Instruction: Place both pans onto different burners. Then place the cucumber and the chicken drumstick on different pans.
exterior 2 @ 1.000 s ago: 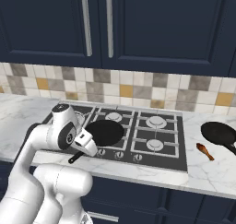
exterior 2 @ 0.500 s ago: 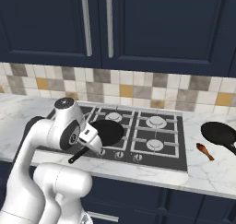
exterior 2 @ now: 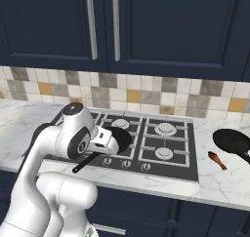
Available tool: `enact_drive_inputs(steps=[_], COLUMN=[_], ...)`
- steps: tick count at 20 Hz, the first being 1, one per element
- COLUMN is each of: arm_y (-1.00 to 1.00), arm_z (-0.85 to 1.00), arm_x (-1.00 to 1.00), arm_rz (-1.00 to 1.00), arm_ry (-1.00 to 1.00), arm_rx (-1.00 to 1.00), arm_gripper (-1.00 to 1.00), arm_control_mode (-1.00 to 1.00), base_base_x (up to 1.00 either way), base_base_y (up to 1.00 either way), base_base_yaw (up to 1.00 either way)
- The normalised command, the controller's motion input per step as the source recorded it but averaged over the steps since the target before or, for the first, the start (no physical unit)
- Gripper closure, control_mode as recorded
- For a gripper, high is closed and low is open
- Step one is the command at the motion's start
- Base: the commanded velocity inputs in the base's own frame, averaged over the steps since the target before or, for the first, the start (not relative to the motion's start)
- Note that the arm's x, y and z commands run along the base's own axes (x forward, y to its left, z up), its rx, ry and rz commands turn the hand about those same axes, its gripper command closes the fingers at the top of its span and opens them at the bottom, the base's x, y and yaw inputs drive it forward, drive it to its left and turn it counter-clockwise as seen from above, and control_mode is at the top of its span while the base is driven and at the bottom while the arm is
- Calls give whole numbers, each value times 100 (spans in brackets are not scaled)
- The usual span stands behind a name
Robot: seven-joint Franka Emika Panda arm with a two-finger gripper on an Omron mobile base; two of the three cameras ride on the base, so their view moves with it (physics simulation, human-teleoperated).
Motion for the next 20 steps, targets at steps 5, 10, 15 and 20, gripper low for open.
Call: enact_drive_inputs(steps=[5, 10, 15, 20], arm_y=[-50, -63, -59, -51], arm_z=[0, 0, 0, 0], arm_x=[0, -1, 0, 0], arm_rz=[18, 11, 6, 2], arm_ry=[-1, -1, 0, 0], arm_rx=[-6, 0, -3, -4], arm_gripper=[-100, -100, -100, -100], arm_control_mode=[-100, -100, -100, -100], base_base_x=[0, 0, 0, 0], base_base_y=[0, 0, 0, 0], base_base_yaw=[0, 0, 0, 0])
